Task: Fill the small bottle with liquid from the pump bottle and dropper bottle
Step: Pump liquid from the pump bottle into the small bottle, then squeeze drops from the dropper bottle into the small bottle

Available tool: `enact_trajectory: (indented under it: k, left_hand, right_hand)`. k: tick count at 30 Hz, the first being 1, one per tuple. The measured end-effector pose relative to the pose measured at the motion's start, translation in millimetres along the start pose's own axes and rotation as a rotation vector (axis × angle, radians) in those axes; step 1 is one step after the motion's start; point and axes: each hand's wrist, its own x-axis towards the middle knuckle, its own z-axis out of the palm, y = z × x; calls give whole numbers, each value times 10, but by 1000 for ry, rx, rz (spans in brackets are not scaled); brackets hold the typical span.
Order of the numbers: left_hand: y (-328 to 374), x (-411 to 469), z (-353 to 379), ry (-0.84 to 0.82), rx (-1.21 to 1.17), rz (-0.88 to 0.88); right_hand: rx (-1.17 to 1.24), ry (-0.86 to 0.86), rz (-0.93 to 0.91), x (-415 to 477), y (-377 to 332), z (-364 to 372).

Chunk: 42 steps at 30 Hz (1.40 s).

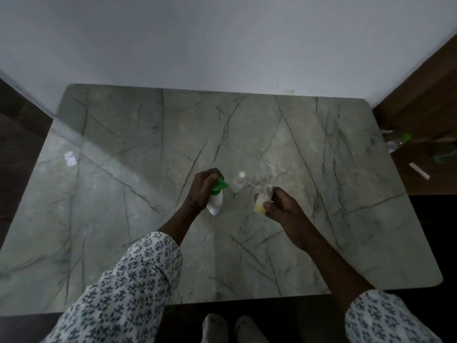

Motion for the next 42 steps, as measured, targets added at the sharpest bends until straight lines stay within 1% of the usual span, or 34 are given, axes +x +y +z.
enact_trajectory:
  k: [4, 7, 11, 15, 19, 26, 28, 30, 32, 33, 34, 35, 36, 37, 38, 39, 41, 42]
  left_hand:
    - [13, -52, -90, -107, -53, -10]
    - [60, -103, -149, -143, -12, -34]
    - [-26, -349, -235, -96, 70, -111]
    - [-185, -587, -122, -157, 226, -203]
    - [-242, -479, -13, -121, 264, -166]
    - [-370, -281, -147, -12, 348, -85]
    - [-380, -235, -200, -21, 354, -85]
    - [-384, -198, -239, -72, 342, -104]
    - [-386, -220, -241, -98, 306, -164]
    - [-360, -284, -236, -64, 283, -240]
    - [-324, -389, -219, 24, 279, -327]
    - [-274, -534, -185, 155, 304, -387]
    - [-225, -706, -121, 300, 346, -393]
    - [-154, -891, -30, 428, 398, -352]
    - [-73, -1062, 72, 496, 431, -293]
    - [30, -1192, 174, 485, 437, -230]
    - [194, -1292, 356, 323, 369, -150]
    - [274, -1266, 429, 234, 303, -158]
  right_hand:
    - [5, -2, 13, 6, 80, 38]
    - [0, -3, 21, -3, 75, 73]
    - [20, 0, 21, -11, 41, 123]
    - [2, 21, 18, -21, 65, 108]
    - [-3, 42, 28, -39, 133, 105]
    - [-12, 52, 27, -56, 180, 117]
    - [-16, 59, 26, -64, 196, 114]
    - [-17, 63, 22, -66, 214, 115]
    - [-7, 66, 15, -65, 217, 126]
    - [4, 68, 14, -63, 212, 134]
    - [18, 70, 15, -62, 204, 141]
    - [34, 74, 15, -59, 196, 147]
    - [51, 78, 16, -55, 183, 153]
    - [70, 81, 19, -54, 170, 160]
    - [89, 84, 26, -52, 161, 166]
    - [108, 87, 35, -48, 154, 172]
    - [136, 85, 52, -45, 134, 193]
    - [143, 79, 62, -44, 126, 205]
